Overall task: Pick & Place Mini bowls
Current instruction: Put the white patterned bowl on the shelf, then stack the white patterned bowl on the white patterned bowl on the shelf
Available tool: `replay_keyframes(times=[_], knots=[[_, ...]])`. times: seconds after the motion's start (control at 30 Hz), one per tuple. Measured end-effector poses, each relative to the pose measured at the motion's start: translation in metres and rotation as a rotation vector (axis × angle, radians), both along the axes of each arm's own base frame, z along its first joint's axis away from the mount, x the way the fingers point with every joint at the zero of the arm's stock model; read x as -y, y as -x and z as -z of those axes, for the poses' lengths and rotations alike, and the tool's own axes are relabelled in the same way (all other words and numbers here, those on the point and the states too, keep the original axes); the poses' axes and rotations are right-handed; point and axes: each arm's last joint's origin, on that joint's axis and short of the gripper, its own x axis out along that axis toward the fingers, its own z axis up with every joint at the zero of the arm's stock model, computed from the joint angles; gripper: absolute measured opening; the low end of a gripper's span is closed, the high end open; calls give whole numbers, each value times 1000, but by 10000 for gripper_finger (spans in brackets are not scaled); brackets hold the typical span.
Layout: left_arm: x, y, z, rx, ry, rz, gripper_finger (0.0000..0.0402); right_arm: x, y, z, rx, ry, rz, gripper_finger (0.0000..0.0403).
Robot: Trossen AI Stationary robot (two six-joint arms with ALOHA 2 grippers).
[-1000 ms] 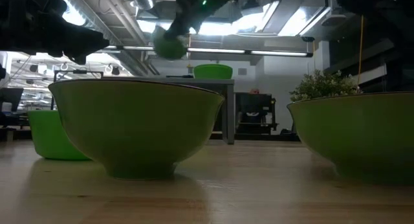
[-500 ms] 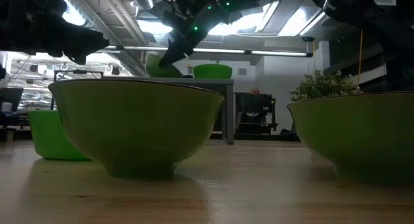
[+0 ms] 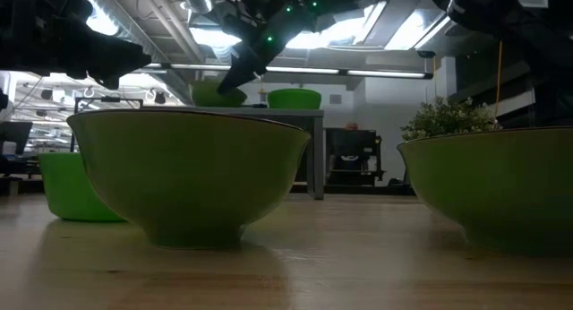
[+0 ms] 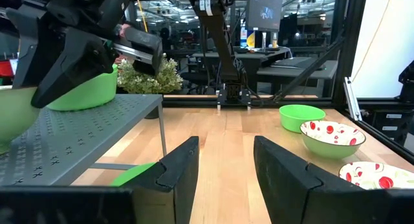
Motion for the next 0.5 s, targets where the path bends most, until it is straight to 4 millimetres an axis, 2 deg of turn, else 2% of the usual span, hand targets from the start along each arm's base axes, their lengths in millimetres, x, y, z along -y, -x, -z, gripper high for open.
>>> replay_keyframes(times=[0.2, 0.37, 0.5], knots=[[0, 0, 0, 0, 0, 0, 143, -5, -2, 0, 4, 3, -9, 104], [0, 0, 0, 0, 0, 0, 143, -9, -4, -3, 31, 11, -18, 154], [0, 0, 0, 0, 0, 0, 143, -14, -5, -15, 58, 23, -20, 194]])
